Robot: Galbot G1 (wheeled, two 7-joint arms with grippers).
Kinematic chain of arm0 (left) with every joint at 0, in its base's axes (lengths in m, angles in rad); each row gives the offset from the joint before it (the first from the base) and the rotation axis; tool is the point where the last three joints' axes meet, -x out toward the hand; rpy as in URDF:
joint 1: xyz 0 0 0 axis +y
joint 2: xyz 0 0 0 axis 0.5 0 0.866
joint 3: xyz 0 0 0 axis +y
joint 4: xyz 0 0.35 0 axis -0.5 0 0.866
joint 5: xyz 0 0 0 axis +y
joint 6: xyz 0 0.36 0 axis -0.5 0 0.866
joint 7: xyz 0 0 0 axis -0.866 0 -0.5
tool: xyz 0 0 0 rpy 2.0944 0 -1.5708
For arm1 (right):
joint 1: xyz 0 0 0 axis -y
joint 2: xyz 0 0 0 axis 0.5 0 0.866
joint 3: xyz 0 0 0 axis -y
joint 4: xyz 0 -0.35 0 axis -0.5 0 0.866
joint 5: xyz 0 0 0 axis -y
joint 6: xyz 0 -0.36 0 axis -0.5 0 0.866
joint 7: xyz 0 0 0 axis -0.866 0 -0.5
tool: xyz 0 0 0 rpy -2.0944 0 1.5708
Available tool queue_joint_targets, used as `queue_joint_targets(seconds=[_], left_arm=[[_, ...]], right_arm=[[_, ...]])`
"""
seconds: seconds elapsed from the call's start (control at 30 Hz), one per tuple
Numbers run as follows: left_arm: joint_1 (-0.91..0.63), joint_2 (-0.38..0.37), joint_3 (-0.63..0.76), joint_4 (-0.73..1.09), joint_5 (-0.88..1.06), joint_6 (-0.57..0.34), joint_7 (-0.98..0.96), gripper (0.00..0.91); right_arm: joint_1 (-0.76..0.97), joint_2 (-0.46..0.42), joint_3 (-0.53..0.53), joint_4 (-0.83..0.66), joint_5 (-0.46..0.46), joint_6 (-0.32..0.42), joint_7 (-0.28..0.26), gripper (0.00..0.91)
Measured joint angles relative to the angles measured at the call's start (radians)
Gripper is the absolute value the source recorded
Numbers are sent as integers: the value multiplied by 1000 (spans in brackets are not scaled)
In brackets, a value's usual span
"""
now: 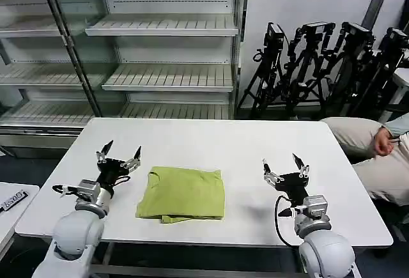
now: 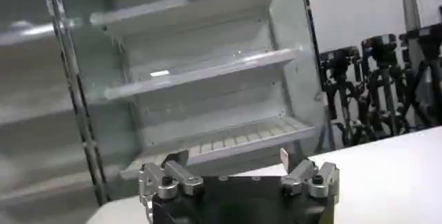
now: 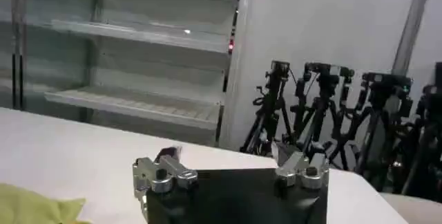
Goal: Fold and organize the clothes.
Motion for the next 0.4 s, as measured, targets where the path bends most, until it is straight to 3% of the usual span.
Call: queue_joint_targets(seconds=[0.4], left_arm=[[5,19,-36,79,59,-142,75,907]], right_arm=[[15,25,-26,-56,-127,97,-9,907]])
